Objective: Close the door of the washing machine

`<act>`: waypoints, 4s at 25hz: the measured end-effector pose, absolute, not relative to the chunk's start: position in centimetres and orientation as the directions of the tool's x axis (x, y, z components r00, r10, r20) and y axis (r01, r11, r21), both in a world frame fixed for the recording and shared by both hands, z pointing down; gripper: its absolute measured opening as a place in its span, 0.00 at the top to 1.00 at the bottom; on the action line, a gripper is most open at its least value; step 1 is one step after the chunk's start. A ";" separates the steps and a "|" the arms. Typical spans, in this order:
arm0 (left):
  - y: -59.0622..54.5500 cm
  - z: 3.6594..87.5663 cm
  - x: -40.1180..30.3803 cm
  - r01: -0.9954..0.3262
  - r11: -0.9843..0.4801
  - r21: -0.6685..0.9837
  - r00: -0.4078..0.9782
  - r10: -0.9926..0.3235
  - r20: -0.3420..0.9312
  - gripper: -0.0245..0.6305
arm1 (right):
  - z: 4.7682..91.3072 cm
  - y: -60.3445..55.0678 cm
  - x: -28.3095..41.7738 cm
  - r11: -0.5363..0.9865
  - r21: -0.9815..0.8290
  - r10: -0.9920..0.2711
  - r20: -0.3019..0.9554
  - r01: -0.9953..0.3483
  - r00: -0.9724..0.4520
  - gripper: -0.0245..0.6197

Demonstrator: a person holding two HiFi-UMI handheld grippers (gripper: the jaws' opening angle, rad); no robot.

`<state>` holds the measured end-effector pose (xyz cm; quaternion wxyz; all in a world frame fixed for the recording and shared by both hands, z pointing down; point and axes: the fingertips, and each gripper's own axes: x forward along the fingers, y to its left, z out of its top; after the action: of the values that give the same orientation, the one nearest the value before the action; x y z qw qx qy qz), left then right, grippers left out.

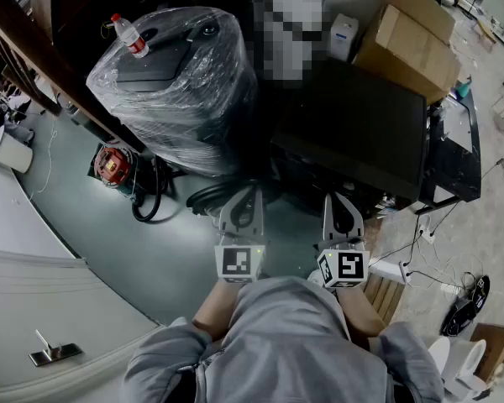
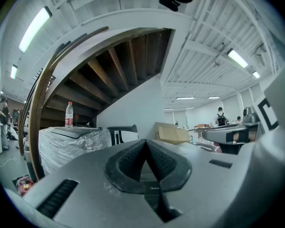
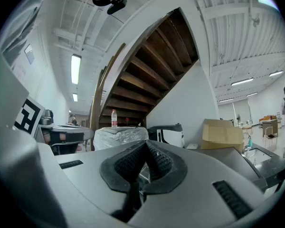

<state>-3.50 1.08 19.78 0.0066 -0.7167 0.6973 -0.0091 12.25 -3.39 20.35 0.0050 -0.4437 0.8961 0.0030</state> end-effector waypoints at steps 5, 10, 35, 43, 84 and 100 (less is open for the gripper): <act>1.1 19.9 -3.9 -0.999 -0.025 -0.021 0.025 -1.000 0.007 0.97 | 20.6 -3.4 11.6 0.611 0.005 -0.791 -0.003 -0.791 -0.611 0.96; 1.1 20.3 -4.2 -1.000 -0.017 -0.020 0.016 -1.000 0.016 0.97 | 21.1 -3.4 11.1 0.620 0.009 -0.784 0.011 -0.784 -0.620 0.96; 1.8 23.4 -9.4 -0.996 0.087 -0.007 -0.088 -0.995 0.053 0.97 | 25.5 -3.8 4.3 0.774 0.048 -0.632 0.113 -0.631 -0.766 0.96; 2.9 25.0 -11.6 -0.990 0.139 -0.008 -0.139 -0.988 0.073 0.97 | 27.7 -3.6 1.3 0.824 0.067 -0.565 0.165 -0.562 -0.808 0.92; 7.5 32.5 -21.0 -0.950 0.311 -0.002 -0.306 -0.935 0.180 0.97 | 42.8 -3.6 -12.5 0.937 0.075 -0.341 0.410 -0.342 -0.846 0.88; 8.2 36.0 -22.2 -0.955 0.298 -0.005 -0.290 -0.927 0.237 0.97 | 48.4 -5.2 -16.7 0.943 0.091 -0.323 0.479 -0.320 -0.816 0.87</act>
<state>-22.21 8.24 35.97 -0.0944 -0.5881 0.8000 -0.0728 -16.75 -5.21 48.36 -0.2519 -0.1689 0.9529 0.0029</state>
